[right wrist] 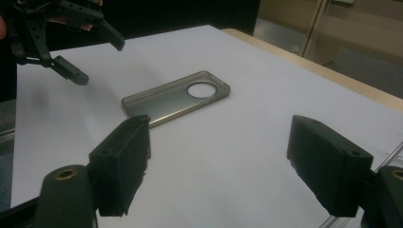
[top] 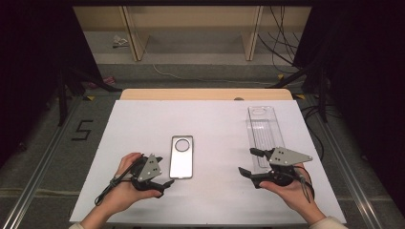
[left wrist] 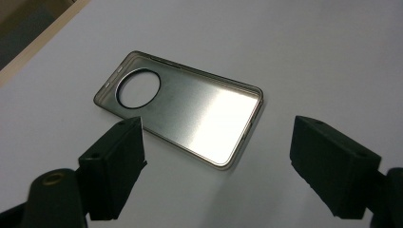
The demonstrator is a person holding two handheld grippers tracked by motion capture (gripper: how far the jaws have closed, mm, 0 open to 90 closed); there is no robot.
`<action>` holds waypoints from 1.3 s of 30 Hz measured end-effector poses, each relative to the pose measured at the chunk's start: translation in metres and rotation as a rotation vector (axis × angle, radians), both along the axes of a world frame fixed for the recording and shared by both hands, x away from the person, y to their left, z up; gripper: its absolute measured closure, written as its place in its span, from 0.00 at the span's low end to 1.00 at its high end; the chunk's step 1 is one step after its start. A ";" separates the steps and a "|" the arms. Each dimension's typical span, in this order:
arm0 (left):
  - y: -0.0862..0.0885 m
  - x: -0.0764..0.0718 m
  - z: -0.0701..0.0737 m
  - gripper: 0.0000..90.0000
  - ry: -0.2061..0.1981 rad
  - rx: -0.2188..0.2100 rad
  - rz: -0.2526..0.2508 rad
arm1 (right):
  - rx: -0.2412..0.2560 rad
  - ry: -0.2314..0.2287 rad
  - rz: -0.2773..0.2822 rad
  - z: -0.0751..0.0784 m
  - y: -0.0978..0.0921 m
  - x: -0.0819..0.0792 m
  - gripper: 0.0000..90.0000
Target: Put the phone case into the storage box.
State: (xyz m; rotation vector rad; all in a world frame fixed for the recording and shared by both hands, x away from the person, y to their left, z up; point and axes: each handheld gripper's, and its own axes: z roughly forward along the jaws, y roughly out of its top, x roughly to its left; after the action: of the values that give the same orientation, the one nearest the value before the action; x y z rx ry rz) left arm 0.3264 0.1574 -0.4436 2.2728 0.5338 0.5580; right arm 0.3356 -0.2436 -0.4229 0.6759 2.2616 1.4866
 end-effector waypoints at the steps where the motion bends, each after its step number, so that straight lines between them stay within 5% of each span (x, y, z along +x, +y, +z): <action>1: 0.000 0.000 0.000 0.22 0.000 0.000 0.000 | 0.000 0.003 -0.001 0.000 0.000 0.000 0.26; 9: -0.014 0.010 0.001 0.31 -0.005 0.088 -0.059 | 0.001 0.005 -0.003 0.000 0.000 0.000 0.26; 10: -0.018 0.014 0.002 0.32 0.001 0.135 -0.086 | 0.001 0.007 -0.004 0.000 0.000 0.000 0.26; 11: -0.018 0.014 0.002 0.33 0.001 0.135 -0.086 | 0.001 0.007 -0.004 0.000 0.000 0.000 0.26; 12: -0.023 0.018 0.003 0.33 0.018 0.199 -0.113 | 0.002 0.008 -0.004 -0.001 0.000 0.000 0.26; 15: -0.030 0.022 0.002 0.35 0.041 0.232 -0.135 | 0.001 0.008 -0.004 -0.001 0.000 0.000 0.26; 17: -0.040 0.028 0.001 0.35 0.072 0.315 -0.173 | 0.000 0.008 -0.003 -0.001 0.000 0.001 0.26; 22: -0.055 0.035 -0.004 0.37 0.071 0.451 -0.244 | -0.001 0.006 0.001 -0.001 0.000 0.001 0.26; 31: -0.070 0.042 -0.012 0.41 0.065 0.544 -0.281 | -0.001 0.005 0.002 -0.001 0.000 0.000 0.26; 39: -0.072 0.046 -0.015 0.46 0.073 0.580 -0.289 | -0.002 0.006 0.004 -0.001 0.000 0.001 0.26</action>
State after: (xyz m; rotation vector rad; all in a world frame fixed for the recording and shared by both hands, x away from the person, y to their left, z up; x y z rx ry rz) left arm 0.3722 0.0850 -0.4582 2.8617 0.0657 0.5313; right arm 0.3363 -0.2436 -0.4239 0.6768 2.2702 1.4857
